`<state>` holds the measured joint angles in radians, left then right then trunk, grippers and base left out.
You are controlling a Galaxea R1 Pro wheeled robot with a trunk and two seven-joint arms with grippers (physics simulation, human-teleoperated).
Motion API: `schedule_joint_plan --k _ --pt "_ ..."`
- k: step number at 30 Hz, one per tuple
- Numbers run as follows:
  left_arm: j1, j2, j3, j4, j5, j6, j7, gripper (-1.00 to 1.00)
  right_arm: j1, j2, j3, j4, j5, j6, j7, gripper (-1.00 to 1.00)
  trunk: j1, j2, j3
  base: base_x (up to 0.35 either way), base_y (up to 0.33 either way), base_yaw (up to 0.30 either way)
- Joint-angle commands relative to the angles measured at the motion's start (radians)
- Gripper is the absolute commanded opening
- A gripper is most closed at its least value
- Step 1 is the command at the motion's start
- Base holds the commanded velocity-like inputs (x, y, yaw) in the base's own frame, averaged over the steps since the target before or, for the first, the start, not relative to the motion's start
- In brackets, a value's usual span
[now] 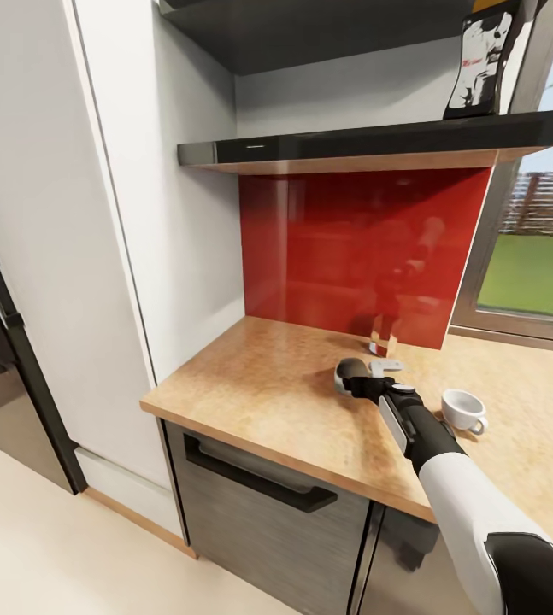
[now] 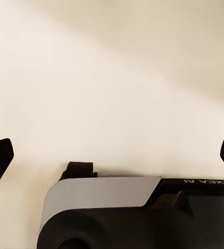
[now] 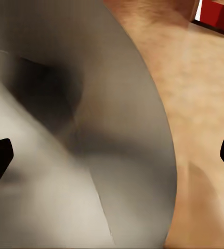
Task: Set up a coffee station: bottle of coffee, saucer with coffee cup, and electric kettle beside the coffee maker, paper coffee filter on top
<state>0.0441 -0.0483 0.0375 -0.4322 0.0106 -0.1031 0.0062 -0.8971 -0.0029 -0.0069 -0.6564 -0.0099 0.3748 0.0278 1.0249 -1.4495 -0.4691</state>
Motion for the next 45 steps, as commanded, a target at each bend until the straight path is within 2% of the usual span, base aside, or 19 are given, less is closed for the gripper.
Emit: schedule_joint_plan --k 1,45 --pt "0.000 -0.001 0.004 -0.001 0.001 -0.001 0.000 1.00 0.000 0.000 -0.001 -0.002 -0.001 0.005 0.003 1.00 0.000 0.000 -0.001 0.020 0.000 0.000" --pt "0.000 -0.001 0.003 0.000 0.000 -0.001 0.000 1.00 0.000 0.000 -0.001 0.017 -0.001 0.005 0.004 1.00 0.000 0.000 -0.001 0.029 0.000 0.000"
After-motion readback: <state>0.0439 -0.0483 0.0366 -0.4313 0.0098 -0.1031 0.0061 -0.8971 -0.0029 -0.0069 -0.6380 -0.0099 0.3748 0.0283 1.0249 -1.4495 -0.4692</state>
